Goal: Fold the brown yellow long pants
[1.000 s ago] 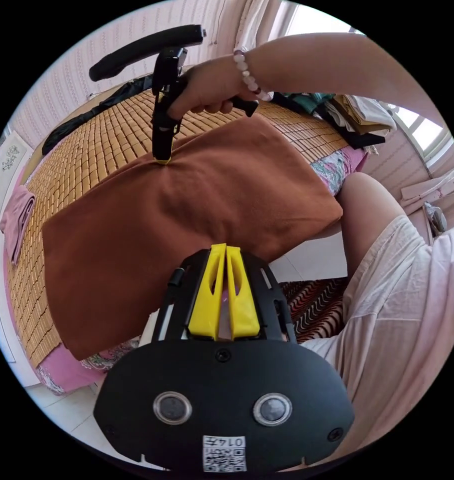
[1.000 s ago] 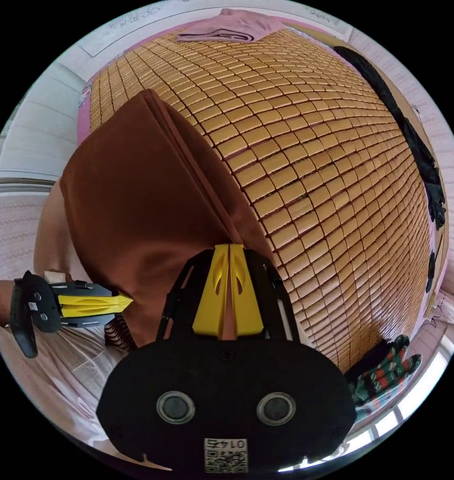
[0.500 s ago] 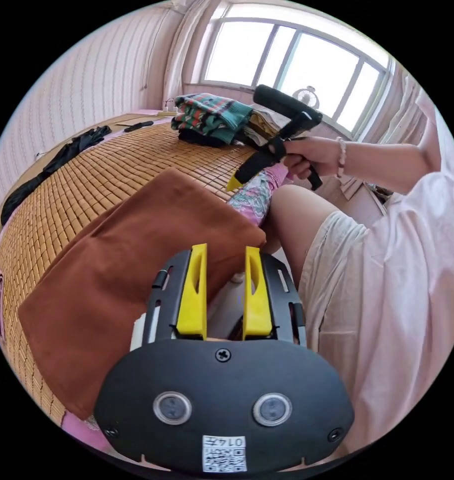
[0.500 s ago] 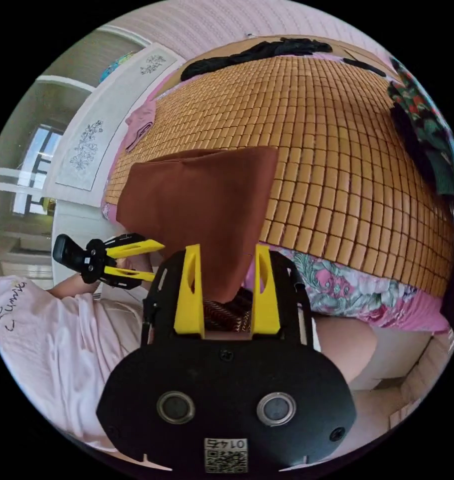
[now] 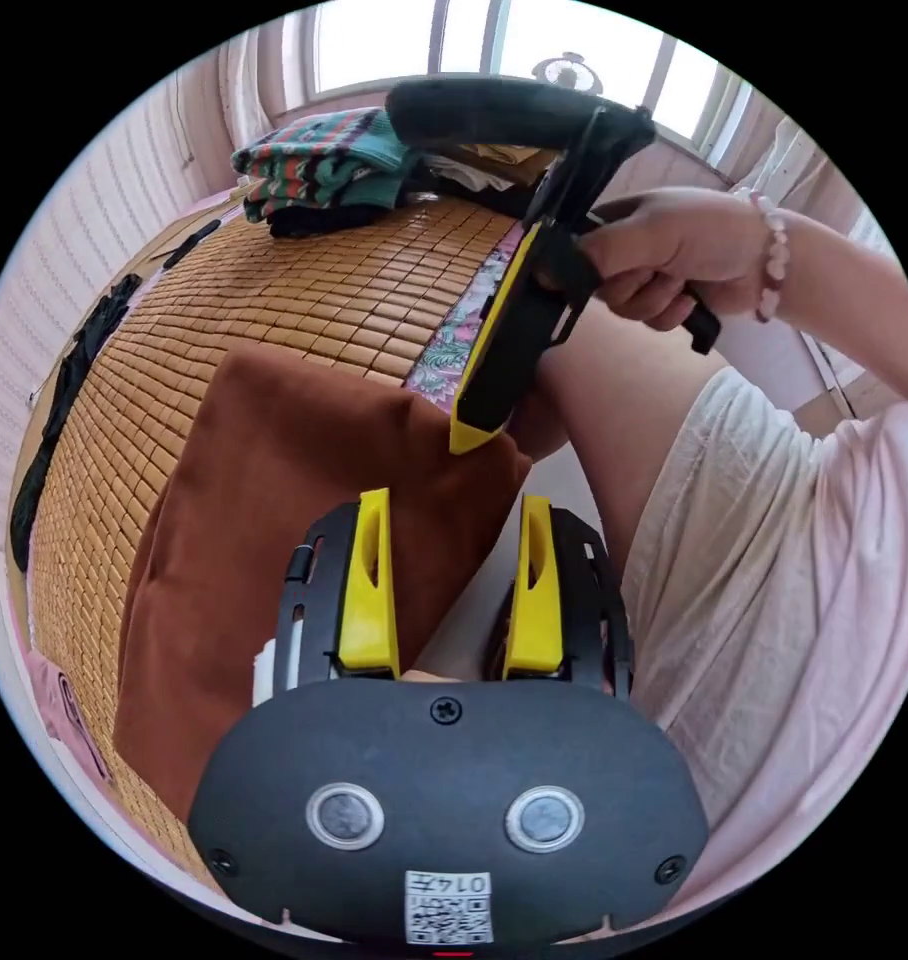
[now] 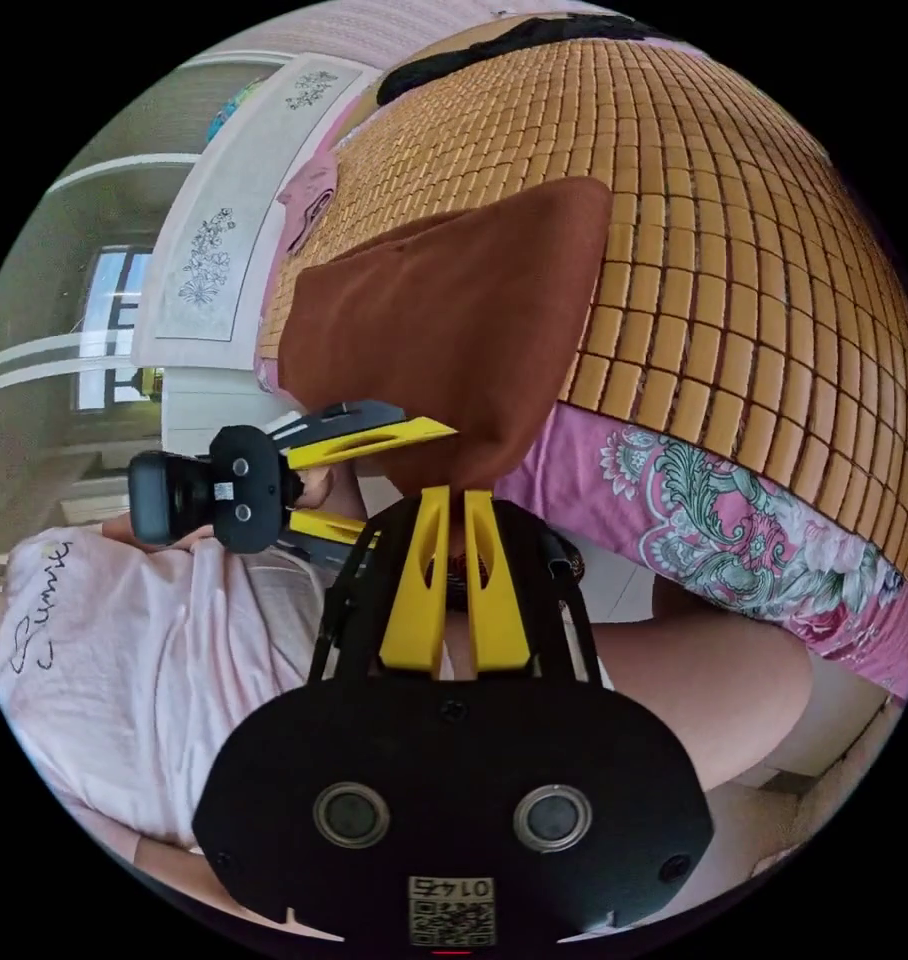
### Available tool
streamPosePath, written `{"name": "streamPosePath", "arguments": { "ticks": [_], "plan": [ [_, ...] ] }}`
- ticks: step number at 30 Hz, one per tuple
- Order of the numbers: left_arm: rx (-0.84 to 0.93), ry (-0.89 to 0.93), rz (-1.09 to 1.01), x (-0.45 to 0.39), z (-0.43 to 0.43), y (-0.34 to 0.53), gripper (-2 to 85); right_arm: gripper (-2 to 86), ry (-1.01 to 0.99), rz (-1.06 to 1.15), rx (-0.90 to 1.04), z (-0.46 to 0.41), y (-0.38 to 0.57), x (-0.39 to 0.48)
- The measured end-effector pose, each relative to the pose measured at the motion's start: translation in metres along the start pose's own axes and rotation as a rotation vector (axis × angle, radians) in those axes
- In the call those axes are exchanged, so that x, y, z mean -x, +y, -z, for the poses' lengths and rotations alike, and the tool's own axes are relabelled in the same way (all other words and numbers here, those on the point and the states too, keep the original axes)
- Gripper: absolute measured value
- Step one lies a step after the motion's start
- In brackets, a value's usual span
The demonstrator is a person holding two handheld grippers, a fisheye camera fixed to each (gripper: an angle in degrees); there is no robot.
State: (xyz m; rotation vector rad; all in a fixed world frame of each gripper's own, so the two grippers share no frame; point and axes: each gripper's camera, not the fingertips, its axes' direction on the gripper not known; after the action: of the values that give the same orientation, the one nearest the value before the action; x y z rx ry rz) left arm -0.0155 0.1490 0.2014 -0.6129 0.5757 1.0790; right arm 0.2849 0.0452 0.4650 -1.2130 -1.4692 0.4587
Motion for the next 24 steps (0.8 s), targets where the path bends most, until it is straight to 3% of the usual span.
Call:
{"name": "streamPosePath", "arguments": {
  "ticks": [2,6,7,8,10,12,19,24],
  "plan": [
    [-0.041,-0.041,0.001,-0.002,0.010,0.002,11.8,2.1,-0.021,0.030,-0.042,0.016,0.006,-0.001],
    [-0.072,0.051,0.049,0.012,0.021,0.016,4.5,2.6,-0.218,-0.050,-0.387,0.067,0.030,-0.045],
    [-0.084,0.055,0.054,0.014,0.024,0.019,4.4,4.4,-0.183,-0.090,-0.424,0.075,0.031,-0.058],
    [-0.098,0.057,0.064,0.016,0.028,0.023,4.2,5.3,-0.136,-0.108,-0.425,0.076,0.029,-0.064],
    [-0.108,0.044,0.068,0.018,0.035,0.026,4.0,15.8,0.013,-0.215,-0.336,0.066,0.012,-0.088],
    [-0.114,0.031,0.079,0.022,0.046,0.030,3.8,18.9,-0.067,-0.235,-0.282,0.056,-0.001,-0.105],
    [-0.169,0.081,0.121,0.041,0.078,0.044,4.0,6.5,-0.535,-0.238,-0.380,0.051,0.009,-0.143],
    [-0.296,0.211,0.041,0.041,0.094,0.020,4.0,4.3,-0.632,-0.178,-0.561,0.096,0.062,-0.156]
  ]
}}
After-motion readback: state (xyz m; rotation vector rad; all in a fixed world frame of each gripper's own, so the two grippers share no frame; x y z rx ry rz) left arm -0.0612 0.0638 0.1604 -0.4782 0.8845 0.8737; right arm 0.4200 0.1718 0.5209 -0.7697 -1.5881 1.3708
